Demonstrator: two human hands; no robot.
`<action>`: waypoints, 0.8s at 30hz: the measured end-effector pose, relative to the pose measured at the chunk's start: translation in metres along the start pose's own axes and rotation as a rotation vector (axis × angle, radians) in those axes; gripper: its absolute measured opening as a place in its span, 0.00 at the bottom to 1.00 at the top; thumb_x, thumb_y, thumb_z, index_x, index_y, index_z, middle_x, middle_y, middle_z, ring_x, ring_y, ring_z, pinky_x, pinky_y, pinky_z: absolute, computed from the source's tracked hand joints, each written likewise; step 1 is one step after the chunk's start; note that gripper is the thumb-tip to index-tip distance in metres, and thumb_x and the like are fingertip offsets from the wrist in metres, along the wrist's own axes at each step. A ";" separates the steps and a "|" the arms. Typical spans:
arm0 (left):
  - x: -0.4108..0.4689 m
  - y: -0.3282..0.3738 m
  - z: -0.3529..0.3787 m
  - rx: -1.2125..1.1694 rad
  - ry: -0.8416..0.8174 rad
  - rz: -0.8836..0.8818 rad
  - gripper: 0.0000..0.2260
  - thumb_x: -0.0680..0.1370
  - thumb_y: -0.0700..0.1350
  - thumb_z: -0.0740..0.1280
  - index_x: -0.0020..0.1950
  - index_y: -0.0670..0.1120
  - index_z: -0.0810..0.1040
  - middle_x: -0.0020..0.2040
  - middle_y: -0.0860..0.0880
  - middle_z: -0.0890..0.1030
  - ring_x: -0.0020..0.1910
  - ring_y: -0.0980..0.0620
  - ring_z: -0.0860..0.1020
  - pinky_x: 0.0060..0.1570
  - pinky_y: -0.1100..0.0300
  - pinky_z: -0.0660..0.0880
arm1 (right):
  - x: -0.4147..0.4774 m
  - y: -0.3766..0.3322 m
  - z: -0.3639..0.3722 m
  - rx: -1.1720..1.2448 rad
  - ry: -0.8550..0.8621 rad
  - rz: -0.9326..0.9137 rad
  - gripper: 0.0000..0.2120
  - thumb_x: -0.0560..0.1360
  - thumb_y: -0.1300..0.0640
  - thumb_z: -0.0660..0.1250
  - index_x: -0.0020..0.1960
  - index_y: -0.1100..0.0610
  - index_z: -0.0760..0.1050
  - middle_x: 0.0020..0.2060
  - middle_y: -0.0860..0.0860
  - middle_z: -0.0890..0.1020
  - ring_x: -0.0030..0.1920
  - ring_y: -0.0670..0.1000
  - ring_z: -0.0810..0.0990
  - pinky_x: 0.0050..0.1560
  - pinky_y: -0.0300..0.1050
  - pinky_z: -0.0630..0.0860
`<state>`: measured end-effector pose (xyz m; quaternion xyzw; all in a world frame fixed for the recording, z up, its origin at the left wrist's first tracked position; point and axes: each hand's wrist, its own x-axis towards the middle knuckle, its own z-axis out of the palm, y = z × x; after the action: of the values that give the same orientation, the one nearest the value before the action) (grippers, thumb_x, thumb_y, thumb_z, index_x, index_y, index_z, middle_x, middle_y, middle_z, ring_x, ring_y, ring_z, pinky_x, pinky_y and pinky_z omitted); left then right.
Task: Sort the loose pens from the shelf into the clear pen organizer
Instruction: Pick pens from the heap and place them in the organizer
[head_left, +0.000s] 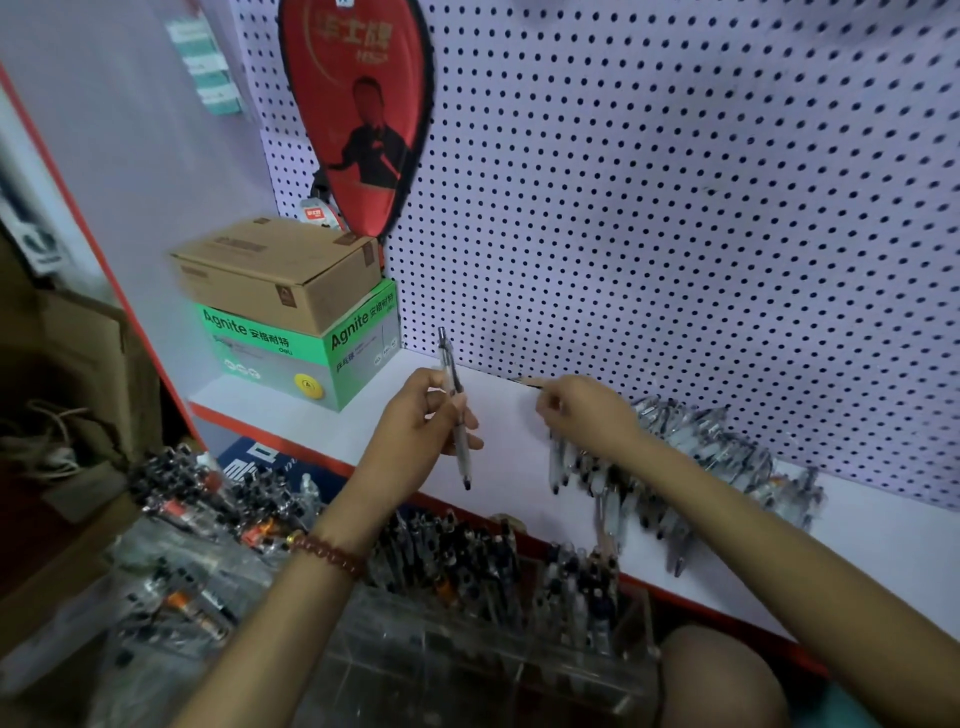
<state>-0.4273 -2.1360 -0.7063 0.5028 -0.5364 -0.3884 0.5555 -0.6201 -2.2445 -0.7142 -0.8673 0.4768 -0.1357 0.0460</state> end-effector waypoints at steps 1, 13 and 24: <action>0.000 0.000 0.000 0.006 0.000 0.003 0.05 0.82 0.36 0.58 0.47 0.44 0.68 0.37 0.45 0.79 0.31 0.49 0.82 0.35 0.59 0.80 | 0.004 0.006 0.001 -0.147 -0.105 0.059 0.15 0.76 0.58 0.61 0.31 0.53 0.65 0.30 0.46 0.69 0.39 0.50 0.70 0.39 0.43 0.68; 0.000 0.001 0.000 0.072 -0.011 0.017 0.05 0.81 0.38 0.60 0.46 0.44 0.68 0.36 0.45 0.79 0.32 0.47 0.82 0.32 0.62 0.76 | 0.025 -0.021 0.028 -0.363 -0.405 0.151 0.21 0.77 0.45 0.64 0.32 0.55 0.62 0.29 0.48 0.67 0.34 0.49 0.69 0.66 0.54 0.59; -0.004 0.002 -0.001 0.185 0.027 0.111 0.05 0.81 0.39 0.59 0.46 0.46 0.68 0.29 0.52 0.75 0.30 0.52 0.75 0.35 0.58 0.73 | 0.004 -0.057 -0.042 0.740 0.017 0.160 0.13 0.79 0.59 0.61 0.35 0.58 0.69 0.31 0.52 0.72 0.33 0.47 0.69 0.35 0.32 0.68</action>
<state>-0.4270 -2.1320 -0.7046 0.5266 -0.5894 -0.2992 0.5345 -0.5832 -2.2154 -0.6615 -0.7508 0.4623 -0.3020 0.3623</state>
